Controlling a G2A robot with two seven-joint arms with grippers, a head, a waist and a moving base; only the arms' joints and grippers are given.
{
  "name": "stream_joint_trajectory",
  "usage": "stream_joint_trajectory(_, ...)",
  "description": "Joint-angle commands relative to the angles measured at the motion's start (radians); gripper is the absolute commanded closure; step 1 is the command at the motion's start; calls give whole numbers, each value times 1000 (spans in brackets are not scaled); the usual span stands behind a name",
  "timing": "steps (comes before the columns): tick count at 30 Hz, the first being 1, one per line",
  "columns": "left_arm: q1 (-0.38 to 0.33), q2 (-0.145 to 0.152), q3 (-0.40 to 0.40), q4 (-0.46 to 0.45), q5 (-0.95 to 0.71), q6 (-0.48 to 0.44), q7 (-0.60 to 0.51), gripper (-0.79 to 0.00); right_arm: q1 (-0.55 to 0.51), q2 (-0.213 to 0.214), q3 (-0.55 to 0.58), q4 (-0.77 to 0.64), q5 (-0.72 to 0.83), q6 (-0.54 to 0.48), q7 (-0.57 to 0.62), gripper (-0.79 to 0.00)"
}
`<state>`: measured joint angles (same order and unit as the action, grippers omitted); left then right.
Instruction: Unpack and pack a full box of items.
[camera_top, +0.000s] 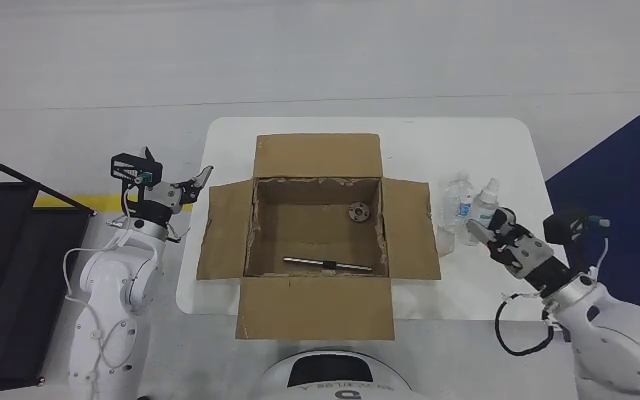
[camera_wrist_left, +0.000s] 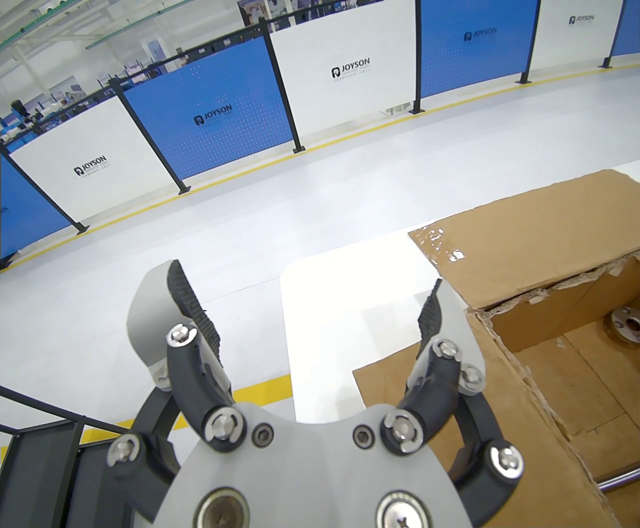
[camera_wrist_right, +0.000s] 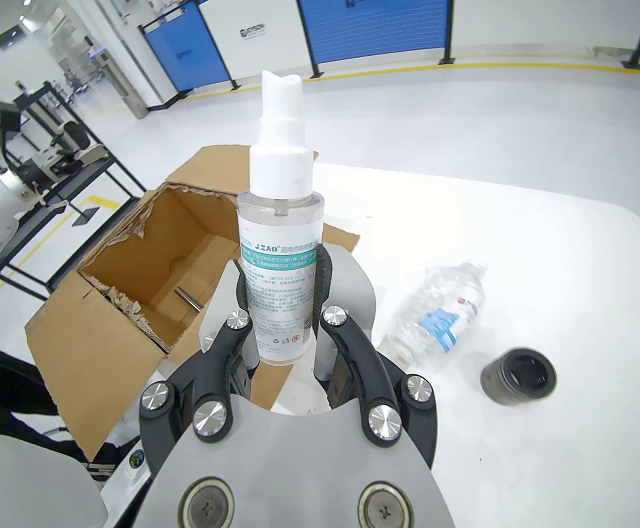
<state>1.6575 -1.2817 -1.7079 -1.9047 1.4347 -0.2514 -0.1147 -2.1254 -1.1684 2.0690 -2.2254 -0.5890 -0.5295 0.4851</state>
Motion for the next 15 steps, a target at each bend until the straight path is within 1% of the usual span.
stream_joint_trajectory(1, 0, 0, 0, 0, 0, 0, 0, -785, 0, 0, -1, -2, 1, 1, 0, 0)
stream_joint_trajectory(6, 0, 0, 0, 0, 0, 0, 0, -785, 3, 0, -1, -1, -9, 8, 3, 0)
stream_joint_trajectory(7, 0, 0, 0, 0, 0, 0, 0, -785, 19, 1, -11, -3, -54, 57, 17, 0)
stream_joint_trajectory(8, 0, 0, 0, 0, 0, 0, 0, -785, 38, 1, -33, 0, -56, 88, 17, 0)
stream_joint_trajectory(9, 0, 0, 0, 0, 0, 0, 0, -785, 52, 1, -44, 20, -32, 94, 20, 0)
stream_joint_trajectory(11, 0, 0, 0, 0, 0, 0, 0, -785, 60, 3, -9, 78, -8, 117, 29, 0)
stream_joint_trajectory(15, 0, 0, 0, 0, 0, 0, 0, -785, 34, 2, 95, 199, 65, 178, 51, 0)
